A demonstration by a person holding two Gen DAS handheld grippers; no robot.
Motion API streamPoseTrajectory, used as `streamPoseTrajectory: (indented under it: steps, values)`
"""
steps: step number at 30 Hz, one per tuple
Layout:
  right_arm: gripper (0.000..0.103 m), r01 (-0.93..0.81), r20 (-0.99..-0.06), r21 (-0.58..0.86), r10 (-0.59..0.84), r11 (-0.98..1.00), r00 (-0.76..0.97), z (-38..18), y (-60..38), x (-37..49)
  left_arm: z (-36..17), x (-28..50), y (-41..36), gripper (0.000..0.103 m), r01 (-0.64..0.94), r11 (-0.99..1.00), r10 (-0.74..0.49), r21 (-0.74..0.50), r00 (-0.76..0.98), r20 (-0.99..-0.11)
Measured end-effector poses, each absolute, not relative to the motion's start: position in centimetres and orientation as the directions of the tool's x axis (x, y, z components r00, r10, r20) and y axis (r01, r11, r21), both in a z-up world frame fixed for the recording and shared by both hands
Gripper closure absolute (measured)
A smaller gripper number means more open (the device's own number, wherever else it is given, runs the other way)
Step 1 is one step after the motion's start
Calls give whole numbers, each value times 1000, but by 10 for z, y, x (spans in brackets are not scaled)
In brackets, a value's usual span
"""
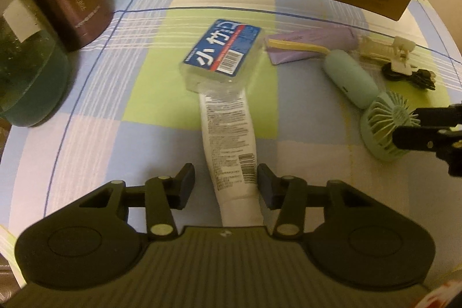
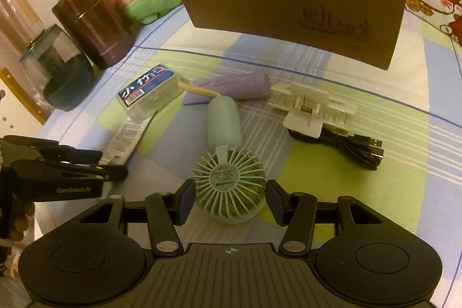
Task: Organize rigid objects
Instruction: 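Close left tool on white tube while right tool grasps the green fan handle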
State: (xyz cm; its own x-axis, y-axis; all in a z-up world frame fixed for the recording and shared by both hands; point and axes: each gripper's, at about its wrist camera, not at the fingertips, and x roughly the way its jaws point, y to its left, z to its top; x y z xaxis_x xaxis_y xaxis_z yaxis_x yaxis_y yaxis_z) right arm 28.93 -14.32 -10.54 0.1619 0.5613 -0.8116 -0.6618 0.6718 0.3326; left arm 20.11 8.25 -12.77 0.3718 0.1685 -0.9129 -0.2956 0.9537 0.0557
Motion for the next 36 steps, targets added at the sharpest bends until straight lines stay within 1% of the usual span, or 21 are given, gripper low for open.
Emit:
streamPoseTrajectory:
  steps: [1,2,3,5,6,11,14,16,17,23,28,36]
  values:
    - [48,-662,-813,328,558,674,165,-105,-142,290,-127,201,83,57,-291,955,169,58,373,-913]
    - [45,-662,-816,325,554,676,165,-106,-140,291,-127,201,83,58,-289,956,170,60,374,-912]
    - [38,-664,-818,319,551,676,167,-107,-138,292,-126,202,83,58,-284,957,170,61,377,-911]
    - [32,-675,-821,296,541,676,182,-108,-133,291,-127,202,82,59,-275,959,174,67,384,-907]
    - [32,-687,-822,279,537,671,191,-108,-129,291,-128,204,82,59,-271,960,175,70,386,-906]
    - [32,-734,-836,227,515,640,191,-114,-112,289,-130,211,83,59,-261,963,169,64,402,-900]
    - [32,-763,-844,174,494,622,210,-118,-106,284,-129,211,81,66,-243,968,159,60,412,-897]
    - [39,-780,-847,144,483,609,221,-120,-106,280,-129,208,81,66,-231,971,158,63,420,-894]
    - [40,-787,-845,138,486,601,223,-120,-107,278,-129,206,81,66,-224,972,156,64,422,-893]
    - [40,-801,-846,162,499,576,187,-117,-124,270,-128,187,78,66,-172,983,132,64,415,-900]
    - [40,-780,-850,204,503,591,159,-113,-137,271,-127,179,83,65,-181,982,114,44,400,-909]
    - [39,-758,-867,211,477,617,146,-116,-130,275,-128,187,86,63,-201,979,111,33,389,-914]
